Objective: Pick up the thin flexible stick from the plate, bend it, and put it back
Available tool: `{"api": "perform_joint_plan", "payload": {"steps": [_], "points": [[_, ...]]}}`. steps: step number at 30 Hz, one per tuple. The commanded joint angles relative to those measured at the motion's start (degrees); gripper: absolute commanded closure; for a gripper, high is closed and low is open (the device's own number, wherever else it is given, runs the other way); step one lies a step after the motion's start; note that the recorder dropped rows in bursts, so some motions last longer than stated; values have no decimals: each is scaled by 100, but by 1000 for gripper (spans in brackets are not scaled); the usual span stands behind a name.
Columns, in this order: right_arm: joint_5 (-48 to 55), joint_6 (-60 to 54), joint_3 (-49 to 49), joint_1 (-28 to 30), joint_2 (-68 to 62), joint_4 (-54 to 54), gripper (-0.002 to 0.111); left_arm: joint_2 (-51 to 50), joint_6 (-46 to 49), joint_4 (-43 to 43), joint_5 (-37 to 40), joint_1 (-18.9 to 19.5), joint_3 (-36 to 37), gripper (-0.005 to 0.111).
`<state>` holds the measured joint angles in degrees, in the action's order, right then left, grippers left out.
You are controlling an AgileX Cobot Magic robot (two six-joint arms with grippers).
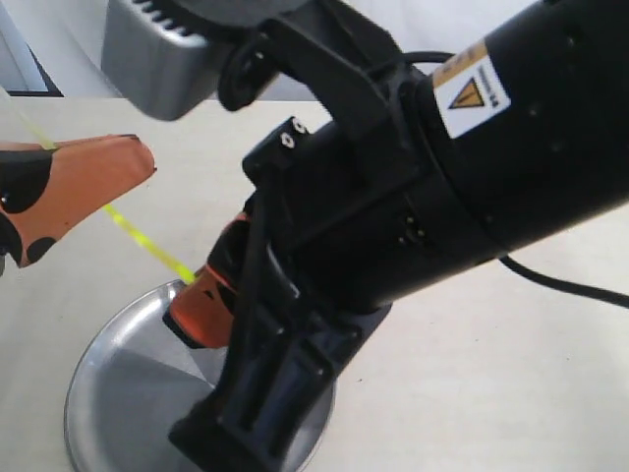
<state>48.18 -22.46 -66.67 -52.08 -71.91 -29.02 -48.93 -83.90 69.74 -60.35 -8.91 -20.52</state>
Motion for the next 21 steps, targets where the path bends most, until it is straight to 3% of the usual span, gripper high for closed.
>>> {"api": "perform_joint_plan", "payload": {"steps": [1,5,13,15,19,21], "points": [[-260,-98,-44,11,31,-73,108,19,49,-275,-179,-38,14,106],[-155,-98,-44,11,19,74,108,19,38,-653,-189,-38,14,103],[114,-98,-44,11,19,74,108,19,38,-1204,-235,-38,14,72],[155,-98,-44,11,19,26,108,19,38,-1233,-173,-38,14,76],[326,-98,-44,11,31,4,108,19,106,-1390,42,-38,14,103],[446,-98,-44,11,43,-10,108,19,238,-1568,75,-38,14,106]]}}
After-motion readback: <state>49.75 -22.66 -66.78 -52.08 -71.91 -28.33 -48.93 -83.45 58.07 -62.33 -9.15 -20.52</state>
